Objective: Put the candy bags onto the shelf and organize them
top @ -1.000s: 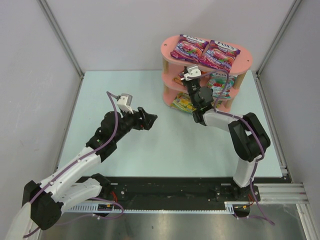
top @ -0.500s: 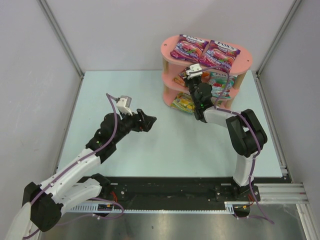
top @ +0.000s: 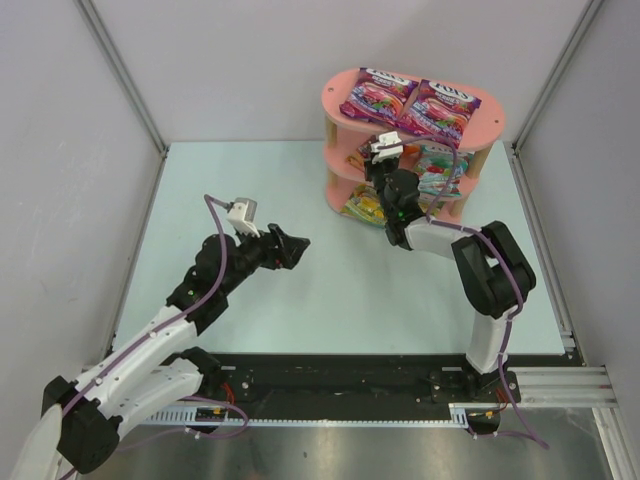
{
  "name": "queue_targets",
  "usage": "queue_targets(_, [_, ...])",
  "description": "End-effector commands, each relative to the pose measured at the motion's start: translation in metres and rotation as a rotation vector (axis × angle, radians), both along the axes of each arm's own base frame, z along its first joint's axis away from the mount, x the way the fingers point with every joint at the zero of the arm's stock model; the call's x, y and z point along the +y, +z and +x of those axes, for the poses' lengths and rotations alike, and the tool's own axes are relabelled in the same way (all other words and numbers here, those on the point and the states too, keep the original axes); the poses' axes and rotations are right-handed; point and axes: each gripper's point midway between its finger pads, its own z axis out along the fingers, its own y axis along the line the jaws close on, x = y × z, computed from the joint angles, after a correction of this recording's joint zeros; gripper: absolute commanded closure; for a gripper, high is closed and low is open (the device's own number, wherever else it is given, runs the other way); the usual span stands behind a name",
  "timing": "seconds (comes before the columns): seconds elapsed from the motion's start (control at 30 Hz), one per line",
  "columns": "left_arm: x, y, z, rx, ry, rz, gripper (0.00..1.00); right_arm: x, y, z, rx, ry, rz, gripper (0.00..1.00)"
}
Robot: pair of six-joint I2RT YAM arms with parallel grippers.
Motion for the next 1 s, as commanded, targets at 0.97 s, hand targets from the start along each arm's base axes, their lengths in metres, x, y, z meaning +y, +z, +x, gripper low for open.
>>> queue_targets(0.97, [0.006, 0.019, -0.011, -0.024, 0.004, -0.076, 0.13, -0.033, 0.111, -0.121, -0.049, 0.072, 0.103, 0.97])
